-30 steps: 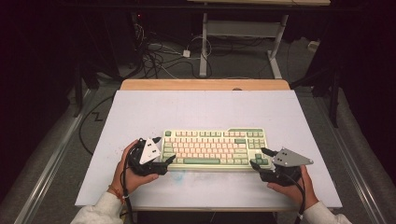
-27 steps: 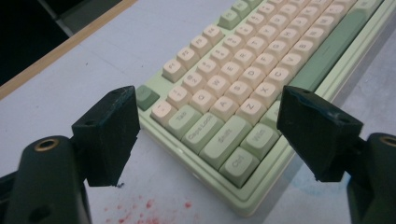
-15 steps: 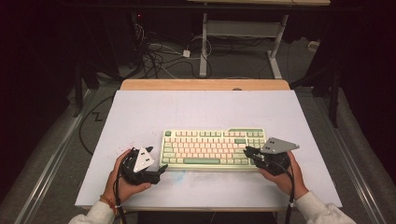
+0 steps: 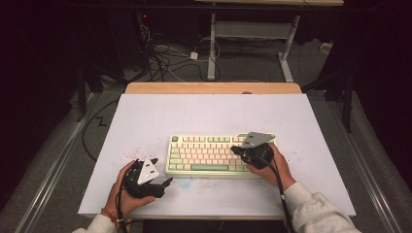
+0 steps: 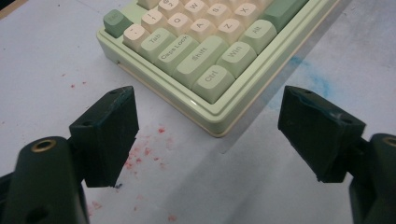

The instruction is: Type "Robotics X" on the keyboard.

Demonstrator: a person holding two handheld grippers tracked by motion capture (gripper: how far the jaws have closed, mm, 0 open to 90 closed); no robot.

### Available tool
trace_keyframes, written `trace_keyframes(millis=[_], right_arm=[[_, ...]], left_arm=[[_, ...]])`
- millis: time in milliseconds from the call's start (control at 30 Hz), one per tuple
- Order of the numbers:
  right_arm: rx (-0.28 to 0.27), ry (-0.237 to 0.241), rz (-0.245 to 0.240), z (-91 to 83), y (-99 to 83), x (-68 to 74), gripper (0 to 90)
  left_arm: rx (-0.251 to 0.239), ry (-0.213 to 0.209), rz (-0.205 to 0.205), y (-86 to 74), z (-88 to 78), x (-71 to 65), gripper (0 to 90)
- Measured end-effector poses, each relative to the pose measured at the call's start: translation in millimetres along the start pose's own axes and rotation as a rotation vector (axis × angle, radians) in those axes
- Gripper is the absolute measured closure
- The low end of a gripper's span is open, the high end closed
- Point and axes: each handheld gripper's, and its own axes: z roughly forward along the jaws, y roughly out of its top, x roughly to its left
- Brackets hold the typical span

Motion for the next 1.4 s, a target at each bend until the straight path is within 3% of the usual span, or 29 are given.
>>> trace_keyframes(millis=[267, 767, 1100, 1400], right_arm=[[0.053, 0.002, -0.028, 23.1, 7.6, 2.4, 90.0], [0.109, -0.007, -0.031, 35.3, 9.5, 2.0, 90.0], [0.025, -0.003, -0.002, 20.4, 11.1, 1.1, 89.7], [-0.065, -0.006, 0.012, 0.3, 10.8, 0.3, 83.5]], left_arm=[[0.003, 0.001, 0.010, -0.7, 0.3, 0.6, 19.3], [0.026, -0.014, 0.012, -1.0, 2.8, -0.2, 19.6], [0.033, -0.019, 0.011, -1.4, 3.4, -0.2, 19.6], [0.046, -0.015, 0.017, -1.9, 3.3, 0.5, 19.6]])
